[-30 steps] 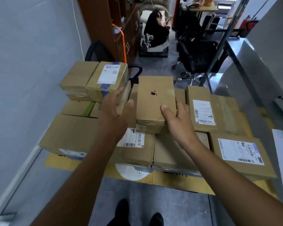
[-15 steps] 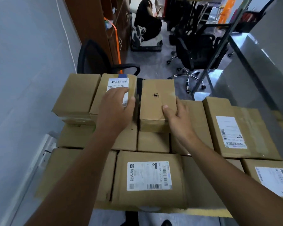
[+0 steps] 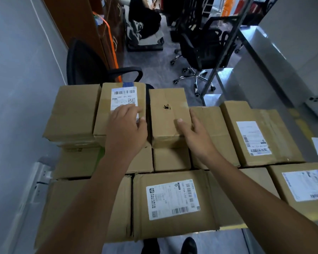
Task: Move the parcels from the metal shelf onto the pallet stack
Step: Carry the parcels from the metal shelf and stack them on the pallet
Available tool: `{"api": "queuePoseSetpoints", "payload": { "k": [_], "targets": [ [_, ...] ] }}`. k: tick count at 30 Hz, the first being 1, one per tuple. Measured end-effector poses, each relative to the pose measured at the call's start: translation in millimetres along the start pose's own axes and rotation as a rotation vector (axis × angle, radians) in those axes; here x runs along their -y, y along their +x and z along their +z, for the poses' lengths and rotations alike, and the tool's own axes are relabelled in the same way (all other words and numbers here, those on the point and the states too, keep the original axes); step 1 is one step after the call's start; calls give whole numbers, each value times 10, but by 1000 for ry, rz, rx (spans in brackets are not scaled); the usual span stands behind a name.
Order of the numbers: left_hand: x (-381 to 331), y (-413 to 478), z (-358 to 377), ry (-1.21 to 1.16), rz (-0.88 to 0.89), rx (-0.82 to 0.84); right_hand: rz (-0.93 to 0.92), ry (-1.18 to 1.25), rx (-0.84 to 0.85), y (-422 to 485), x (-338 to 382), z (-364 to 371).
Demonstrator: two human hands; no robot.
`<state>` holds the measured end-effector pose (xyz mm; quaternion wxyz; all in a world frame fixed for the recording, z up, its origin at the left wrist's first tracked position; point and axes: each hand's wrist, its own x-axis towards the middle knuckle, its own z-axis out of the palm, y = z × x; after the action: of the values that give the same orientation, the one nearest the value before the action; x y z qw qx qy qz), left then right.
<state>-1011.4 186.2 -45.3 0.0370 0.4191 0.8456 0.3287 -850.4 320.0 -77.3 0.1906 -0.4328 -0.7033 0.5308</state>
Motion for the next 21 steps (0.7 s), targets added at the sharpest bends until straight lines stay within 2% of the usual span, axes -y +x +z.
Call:
{"api": "queuePoseSetpoints", "payload": {
  "k": [3, 8, 15, 21],
  "targets": [
    [-59, -31, -3, 11, 8, -13, 12, 8, -77, -166, -74, -120],
    [-494, -288, 98, -167, 60, -20, -16, 20, -216, -691, -170, -564],
    [-1742, -1124, 675, -343, 345, 265, 24, -23, -478, -2102, -640, -1684],
    [-2883, -2662, 1275, -463, 577, 580, 177, -261, -705, -4018, -1440, -2624]
  ]
}}
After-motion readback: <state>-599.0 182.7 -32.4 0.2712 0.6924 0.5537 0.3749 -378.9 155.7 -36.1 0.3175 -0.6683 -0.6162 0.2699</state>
